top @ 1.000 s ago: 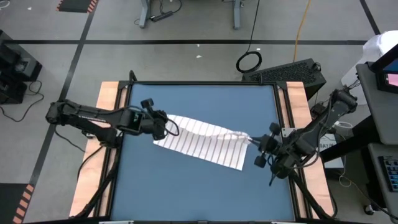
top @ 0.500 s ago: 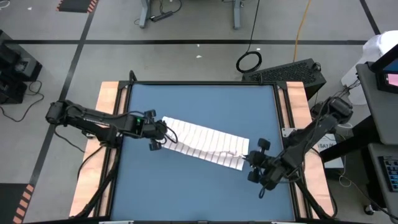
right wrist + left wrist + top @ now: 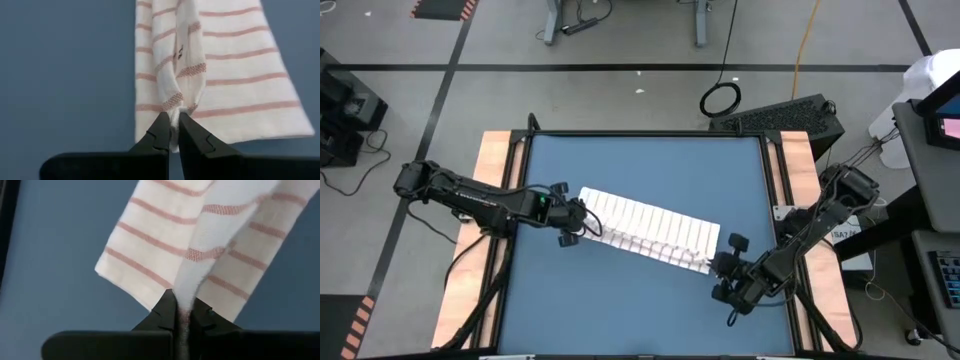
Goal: Roll towel
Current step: Fold the white towel
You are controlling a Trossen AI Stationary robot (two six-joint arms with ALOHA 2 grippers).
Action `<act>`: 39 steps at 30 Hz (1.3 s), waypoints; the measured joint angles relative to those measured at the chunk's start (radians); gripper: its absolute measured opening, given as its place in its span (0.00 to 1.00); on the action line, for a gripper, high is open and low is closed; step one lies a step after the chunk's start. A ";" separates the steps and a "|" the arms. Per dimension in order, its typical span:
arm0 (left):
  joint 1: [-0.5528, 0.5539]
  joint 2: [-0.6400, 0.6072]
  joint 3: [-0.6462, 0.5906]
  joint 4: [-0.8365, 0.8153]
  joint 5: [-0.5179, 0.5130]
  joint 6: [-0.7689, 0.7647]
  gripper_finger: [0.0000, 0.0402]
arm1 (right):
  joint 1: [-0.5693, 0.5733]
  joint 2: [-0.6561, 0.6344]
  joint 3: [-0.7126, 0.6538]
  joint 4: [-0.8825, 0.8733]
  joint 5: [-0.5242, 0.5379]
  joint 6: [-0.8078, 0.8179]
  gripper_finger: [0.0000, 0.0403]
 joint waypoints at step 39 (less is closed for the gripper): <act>0.308 -0.024 0.110 0.061 0.087 0.260 0.03 | -0.183 -0.473 -0.180 -0.078 0.182 -0.232 0.02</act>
